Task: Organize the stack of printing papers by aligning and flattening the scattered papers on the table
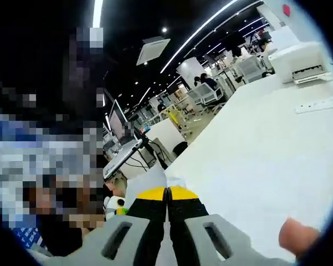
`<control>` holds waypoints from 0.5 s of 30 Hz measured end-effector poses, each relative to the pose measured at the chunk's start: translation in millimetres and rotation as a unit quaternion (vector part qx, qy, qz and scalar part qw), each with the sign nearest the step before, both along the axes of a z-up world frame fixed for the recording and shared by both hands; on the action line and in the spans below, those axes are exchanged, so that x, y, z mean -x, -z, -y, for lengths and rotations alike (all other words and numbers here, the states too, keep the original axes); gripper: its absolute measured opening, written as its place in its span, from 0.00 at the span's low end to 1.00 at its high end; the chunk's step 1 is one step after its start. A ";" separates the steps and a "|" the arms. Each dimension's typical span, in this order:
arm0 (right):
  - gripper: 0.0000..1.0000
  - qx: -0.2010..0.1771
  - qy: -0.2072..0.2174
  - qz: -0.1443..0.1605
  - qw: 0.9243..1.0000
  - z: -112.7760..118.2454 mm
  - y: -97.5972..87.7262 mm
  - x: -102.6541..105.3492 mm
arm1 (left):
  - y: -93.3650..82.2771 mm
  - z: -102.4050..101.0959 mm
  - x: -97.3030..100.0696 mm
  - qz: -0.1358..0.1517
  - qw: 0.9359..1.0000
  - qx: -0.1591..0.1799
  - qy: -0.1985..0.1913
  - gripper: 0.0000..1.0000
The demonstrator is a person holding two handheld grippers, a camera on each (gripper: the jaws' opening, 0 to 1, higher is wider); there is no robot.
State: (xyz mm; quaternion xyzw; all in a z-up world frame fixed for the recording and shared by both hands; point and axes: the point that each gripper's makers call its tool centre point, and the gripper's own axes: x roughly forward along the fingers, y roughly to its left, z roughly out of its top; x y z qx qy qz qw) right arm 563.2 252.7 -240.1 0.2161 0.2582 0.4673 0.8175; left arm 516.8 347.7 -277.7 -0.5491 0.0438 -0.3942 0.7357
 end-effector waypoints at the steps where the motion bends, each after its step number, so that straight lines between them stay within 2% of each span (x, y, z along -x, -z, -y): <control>1: 0.00 0.000 0.003 -0.005 1.000 0.6 1.0 0.1 | 0.1 0.2 0.2 0.000 1.000 0.000 0.000 0.14; 8: 0.00 -0.037 0.010 -0.059 0.998 2.6 -4.1 1.5 | 0.4 -0.3 -0.1 -0.002 1.000 -0.001 -0.005 0.13; 13: 0.00 -0.065 0.009 -0.098 0.993 0.8 -3.6 5.8 | 0.3 -1.7 -0.9 -0.002 1.000 -0.001 -0.009 0.13; 15: 0.00 -0.055 0.003 -0.097 0.994 -1.4 -0.5 6.9 | 0.4 -2.9 -1.9 -0.002 1.000 -0.001 -0.010 0.13</control>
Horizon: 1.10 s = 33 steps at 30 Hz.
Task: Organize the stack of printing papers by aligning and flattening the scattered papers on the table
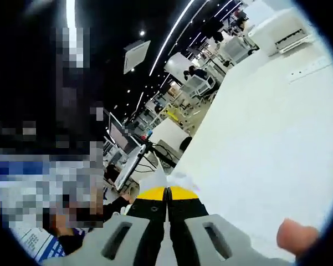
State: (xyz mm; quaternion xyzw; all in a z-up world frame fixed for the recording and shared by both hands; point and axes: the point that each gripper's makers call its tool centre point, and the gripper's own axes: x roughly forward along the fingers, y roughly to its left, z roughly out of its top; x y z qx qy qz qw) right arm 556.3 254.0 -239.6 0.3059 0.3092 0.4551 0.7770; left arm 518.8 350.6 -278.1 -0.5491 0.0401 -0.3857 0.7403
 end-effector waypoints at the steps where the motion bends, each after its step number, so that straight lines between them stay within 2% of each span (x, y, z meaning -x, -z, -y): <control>1: 0.00 0.007 -0.002 0.009 1.000 -1.0 0.9 1.4 | -0.1 0.3 0.4 0.001 1.000 -0.001 0.000 0.13; 13: 0.00 0.016 -0.011 0.013 1.000 -1.2 6.6 9.7 | -0.1 -0.7 -0.1 0.002 1.000 -0.001 -0.003 0.12; 16: 0.00 0.019 -0.010 0.012 1.000 0.2 9.8 9.4 | 0.5 1.7 1.5 0.006 1.000 -0.013 -0.006 0.06; 26: 0.00 0.026 -0.013 0.021 0.999 2.2 14.6 11.6 | 2.1 3.1 2.4 0.012 1.000 -0.028 -0.007 0.06; 28: 0.00 0.030 -0.016 0.028 0.999 2.7 15.5 13.2 | 2.4 4.0 3.0 0.012 0.999 -0.031 -0.007 0.06; 31: 0.00 0.046 -0.026 0.071 0.996 4.0 16.0 13.3 | 2.5 3.2 2.1 0.014 0.999 -0.035 -0.006 0.06; 32: 0.00 0.049 -0.026 0.076 0.996 4.5 16.2 13.5 | 2.5 3.3 2.1 0.014 0.999 -0.035 -0.006 0.06; 33: 0.00 0.069 -0.028 0.110 0.991 6.9 17.1 12.5 | 2.5 3.2 1.9 0.014 0.999 -0.036 -0.005 0.06</control>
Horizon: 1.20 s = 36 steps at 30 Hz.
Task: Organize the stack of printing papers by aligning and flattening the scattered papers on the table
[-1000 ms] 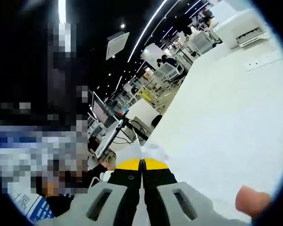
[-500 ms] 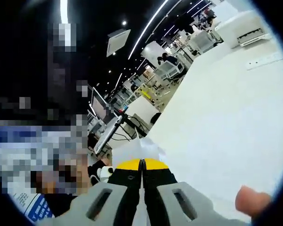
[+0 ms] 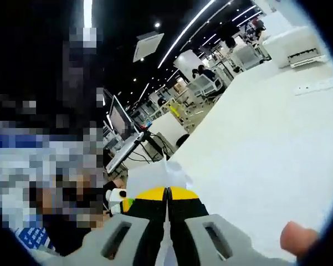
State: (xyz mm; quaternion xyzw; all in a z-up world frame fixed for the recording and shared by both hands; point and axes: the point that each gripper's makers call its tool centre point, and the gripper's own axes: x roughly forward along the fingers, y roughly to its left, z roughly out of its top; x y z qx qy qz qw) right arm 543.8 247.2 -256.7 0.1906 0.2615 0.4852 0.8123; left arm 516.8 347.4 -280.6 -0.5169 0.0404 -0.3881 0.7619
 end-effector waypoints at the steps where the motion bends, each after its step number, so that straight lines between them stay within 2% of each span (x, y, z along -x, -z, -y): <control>1: 0.05 0.010 0.001 0.020 1.000 1.4 0.1 -1.9 | 0.4 -0.4 -0.4 -0.001 1.000 -0.001 -0.001 0.06; 4: 0.14 0.027 0.005 0.085 0.996 5.6 -4.8 -4.6 | -0.5 0.0 0.7 0.000 1.000 0.003 -0.003 0.06; 6: 0.16 0.044 0.000 0.108 0.993 9.8 -5.4 -3.8 | -0.5 -0.7 0.1 0.001 1.000 0.002 -0.004 0.06; 9: 0.17 0.059 -0.002 0.127 0.990 16.5 -5.4 -0.3 | -0.2 1.0 1.1 -0.001 1.000 0.002 -0.004 0.06; 10: 0.18 0.068 0.000 0.144 0.987 21.8 -6.2 -1.5 | -0.3 1.1 1.3 0.000 1.000 0.001 -0.004 0.06; 14: 0.20 0.074 0.002 0.154 0.985 25.5 -7.1 -2.6 | -0.3 1.2 1.5 0.000 1.000 0.001 -0.004 0.06; 15: 0.21 0.097 0.017 0.177 0.979 44.2 -6.5 -12.0 | -0.4 1.1 1.5 0.000 1.000 0.001 -0.004 0.06; 18: 0.28 0.124 0.027 0.207 0.970 62.6 -4.1 -22.0 | -0.8 0.6 1.5 0.001 1.000 0.002 -0.002 0.06; 21: 0.41 0.158 0.031 0.255 0.953 80.9 -1.8 -30.5 | -0.8 0.8 1.7 0.001 1.000 0.002 -0.001 0.06; 22: 0.48 0.180 0.034 0.274 0.944 89.8 0.9 -33.4 | -1.1 1.3 2.1 0.001 1.000 0.002 0.000 0.06; 24: 0.56 0.193 0.039 0.299 0.934 98.9 0.5 -36.3 | -1.3 1.5 2.4 0.002 1.000 0.003 0.001 0.06; 25: 0.58 0.194 0.039 0.303 0.932 102.1 0.4 -35.8 | -1.7 1.3 2.5 0.003 1.000 0.003 0.001 0.06; 31: 0.59 0.191 0.051 0.290 0.936 125.8 0.0 -32.8 | -2.6 3.8 5.4 0.005 1.000 0.005 0.004 0.06; 36: 0.76 0.194 0.071 0.288 0.935 152.7 1.6 -36.0 | -3.6 5.1 7.0 0.007 1.000 0.007 0.006 0.06</control>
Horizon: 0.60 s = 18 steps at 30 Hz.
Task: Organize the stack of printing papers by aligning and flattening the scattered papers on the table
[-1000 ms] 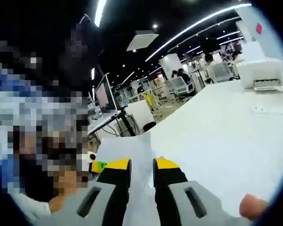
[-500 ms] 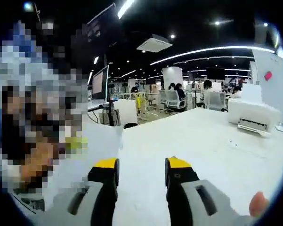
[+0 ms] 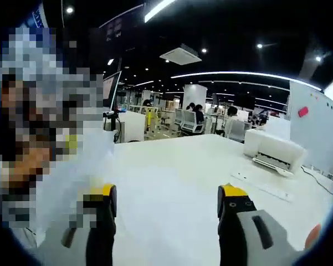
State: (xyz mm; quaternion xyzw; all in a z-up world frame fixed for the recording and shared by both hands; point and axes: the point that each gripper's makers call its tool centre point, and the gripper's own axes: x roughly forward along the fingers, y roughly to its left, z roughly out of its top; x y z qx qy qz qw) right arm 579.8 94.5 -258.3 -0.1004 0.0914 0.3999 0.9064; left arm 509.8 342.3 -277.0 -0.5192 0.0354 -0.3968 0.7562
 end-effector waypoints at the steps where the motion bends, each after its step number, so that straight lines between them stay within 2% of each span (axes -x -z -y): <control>1: 0.78 0.001 0.003 0.001 1.000 4.1 1.2 -1.0 | -0.2 0.3 0.3 0.001 1.000 0.000 0.000 0.06; 5: 0.88 0.003 0.019 -0.003 1.000 24.9 14.2 -9.8 | -1.2 1.3 1.4 0.004 1.000 0.000 0.002 0.06; 8: 0.90 -0.018 0.031 -0.034 0.999 29.4 27.2 -12.4 | -1.4 0.7 1.2 0.005 1.000 0.001 0.002 0.06; 9: 0.90 -0.022 0.034 -0.054 0.998 30.7 35.8 -11.7 | -1.5 0.8 1.2 0.005 1.000 0.001 0.002 0.06; 12: 0.90 -0.031 0.027 -0.053 0.998 26.5 45.1 -15.7 | -2.3 -0.4 0.8 0.008 1.000 0.002 0.002 0.06; 17: 0.90 -0.004 0.025 -0.057 0.998 22.8 60.1 -19.2 | -2.5 -1.5 0.2 0.009 1.000 0.002 0.001 0.06; 18: 0.90 0.000 0.014 -0.073 0.997 11.7 73.1 -21.9 | -2.7 -2.5 -0.4 0.009 1.000 0.003 0.001 0.06</control>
